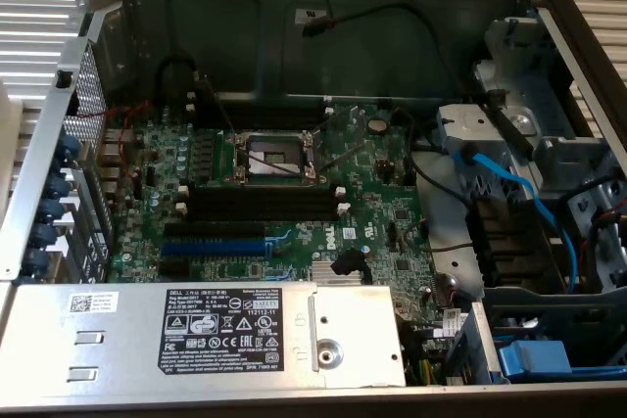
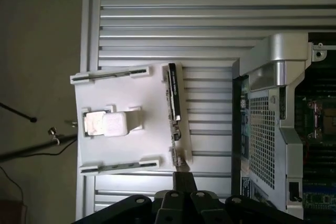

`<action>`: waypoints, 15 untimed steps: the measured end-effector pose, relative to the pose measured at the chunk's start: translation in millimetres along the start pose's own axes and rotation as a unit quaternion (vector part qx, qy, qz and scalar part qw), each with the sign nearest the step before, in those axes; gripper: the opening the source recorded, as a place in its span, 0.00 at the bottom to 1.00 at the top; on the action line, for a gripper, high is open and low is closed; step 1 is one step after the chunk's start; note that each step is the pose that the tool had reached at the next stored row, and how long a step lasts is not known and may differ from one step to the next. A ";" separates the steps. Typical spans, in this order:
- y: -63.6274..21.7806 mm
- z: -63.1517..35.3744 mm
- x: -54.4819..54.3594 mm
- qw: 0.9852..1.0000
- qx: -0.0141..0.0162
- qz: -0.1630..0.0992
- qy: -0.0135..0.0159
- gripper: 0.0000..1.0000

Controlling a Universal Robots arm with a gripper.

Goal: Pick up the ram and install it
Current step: 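Reach for the ram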

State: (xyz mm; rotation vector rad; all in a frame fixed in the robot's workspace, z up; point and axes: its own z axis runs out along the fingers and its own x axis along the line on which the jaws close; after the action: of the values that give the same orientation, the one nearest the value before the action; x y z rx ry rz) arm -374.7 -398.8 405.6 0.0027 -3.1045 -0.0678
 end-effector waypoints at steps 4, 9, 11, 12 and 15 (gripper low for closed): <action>-0.1 0.0 0.5 0.999 0.001 -0.034 0.001 0.11; 0.0 0.1 0.5 0.996 0.003 -0.088 0.004 0.11; 0.0 0.2 0.5 0.994 0.004 -0.106 0.005 0.11; 0.0 0.2 0.5 0.993 0.004 -0.115 0.005 0.11; 0.0 0.3 0.5 0.990 0.005 -0.142 0.006 0.11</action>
State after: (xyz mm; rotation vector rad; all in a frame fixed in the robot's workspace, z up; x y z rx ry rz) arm -375.2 -398.8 405.4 0.4437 -3.0668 -0.0589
